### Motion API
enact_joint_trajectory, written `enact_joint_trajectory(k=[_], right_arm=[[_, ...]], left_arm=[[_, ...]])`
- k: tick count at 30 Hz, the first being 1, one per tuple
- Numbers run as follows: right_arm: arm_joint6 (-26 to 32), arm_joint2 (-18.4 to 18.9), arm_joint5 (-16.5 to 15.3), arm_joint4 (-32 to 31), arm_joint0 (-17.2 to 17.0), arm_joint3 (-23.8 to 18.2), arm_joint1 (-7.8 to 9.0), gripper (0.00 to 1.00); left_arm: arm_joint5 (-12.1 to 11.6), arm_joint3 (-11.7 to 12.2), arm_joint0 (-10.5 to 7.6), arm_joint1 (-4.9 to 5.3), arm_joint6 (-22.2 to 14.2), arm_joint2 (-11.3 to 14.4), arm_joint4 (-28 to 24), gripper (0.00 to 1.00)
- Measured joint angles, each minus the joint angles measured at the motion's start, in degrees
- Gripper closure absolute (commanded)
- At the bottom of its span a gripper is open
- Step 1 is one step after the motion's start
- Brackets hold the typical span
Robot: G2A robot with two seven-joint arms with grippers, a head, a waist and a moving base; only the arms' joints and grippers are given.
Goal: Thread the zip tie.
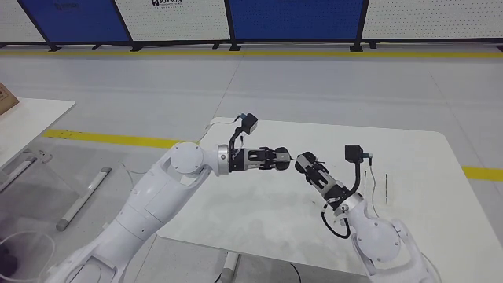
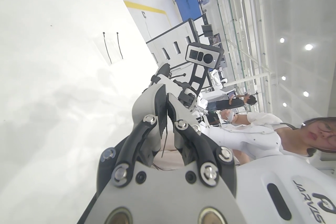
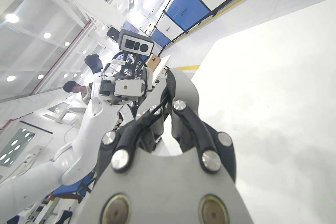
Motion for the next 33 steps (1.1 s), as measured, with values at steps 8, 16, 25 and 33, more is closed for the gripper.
enact_joint_trajectory(k=[8,16,25,33], right_arm=[[0.19,-0.14,-0.67,0.50,0.04,0.26,0.01,1.00],[-0.55,0.56,-0.71,0.31,-0.75,-0.08,0.18,1.00],[-0.74,0.76,-0.02,0.18,-0.95,0.14,0.25,1.00],[-0.58,0.68,0.57,-0.16,-0.92,0.10,0.29,1.00]], left_arm=[[0.57,-0.08,0.08,0.01,0.23,0.01,0.69,1.00],[1.50,-0.26,0.12,0.05,1.78,-0.12,2.68,1.00],[2.40,-0.39,-0.05,0.07,2.12,-0.24,3.46,1.00],[3.37,-0.52,-0.18,0.08,1.85,-0.32,3.61,1.00]])
